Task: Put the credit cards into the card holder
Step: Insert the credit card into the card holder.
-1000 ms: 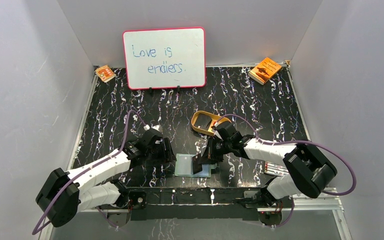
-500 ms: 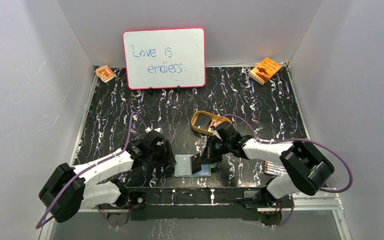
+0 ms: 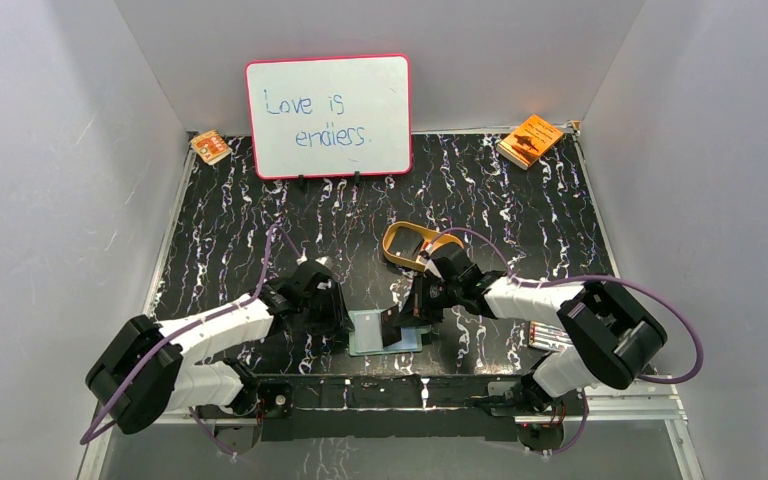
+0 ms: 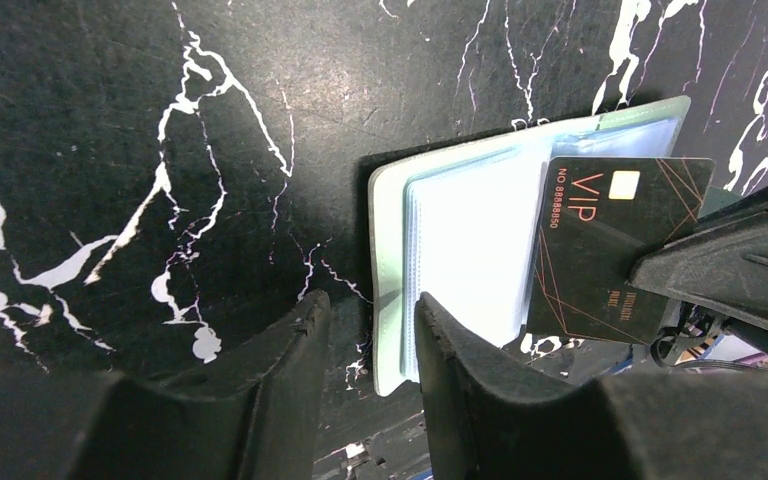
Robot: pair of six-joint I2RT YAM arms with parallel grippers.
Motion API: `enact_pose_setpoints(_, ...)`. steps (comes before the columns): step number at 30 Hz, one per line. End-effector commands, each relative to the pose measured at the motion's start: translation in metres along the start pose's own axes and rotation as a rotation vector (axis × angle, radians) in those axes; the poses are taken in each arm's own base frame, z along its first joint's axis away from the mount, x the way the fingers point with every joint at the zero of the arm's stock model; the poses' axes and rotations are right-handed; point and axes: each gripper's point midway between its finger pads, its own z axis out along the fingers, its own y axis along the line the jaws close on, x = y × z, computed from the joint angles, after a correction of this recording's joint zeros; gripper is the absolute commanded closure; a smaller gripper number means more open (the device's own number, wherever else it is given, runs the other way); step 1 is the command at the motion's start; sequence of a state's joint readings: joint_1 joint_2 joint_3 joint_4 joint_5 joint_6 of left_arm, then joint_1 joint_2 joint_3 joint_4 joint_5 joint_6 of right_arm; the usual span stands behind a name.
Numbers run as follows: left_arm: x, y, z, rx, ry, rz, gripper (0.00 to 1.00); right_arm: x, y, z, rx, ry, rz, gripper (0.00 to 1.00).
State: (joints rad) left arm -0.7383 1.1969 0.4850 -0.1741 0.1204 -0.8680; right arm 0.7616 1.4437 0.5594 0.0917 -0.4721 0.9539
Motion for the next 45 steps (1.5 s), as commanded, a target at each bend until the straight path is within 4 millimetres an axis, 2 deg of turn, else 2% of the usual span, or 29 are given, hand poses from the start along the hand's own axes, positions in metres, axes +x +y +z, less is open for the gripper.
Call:
enact_pose_setpoints(1, 0.011, 0.008, 0.004, -0.024, 0.05, 0.009, 0.66, -0.007, 0.016, -0.006, -0.057, -0.049, -0.071, 1.0)
enact_pose_setpoints(16, 0.014, 0.01, 0.008, -0.029, 0.063, 0.005, 0.73, -0.001, 0.005, 0.003, -0.033, -0.006, -0.071, 1.0)
enact_pose_setpoints(37, 0.019, 0.013, 0.011, -0.036, 0.083, 0.01, 0.87, 0.002, -0.002, 0.016, -0.017, 0.005, -0.053, 1.0)
enact_pose_setpoints(45, 0.02, 0.017, 0.013, -0.049, 0.091, 0.014, 0.89, 0.0, -0.02, 0.017, 0.074, -0.015, -0.082, 1.0)
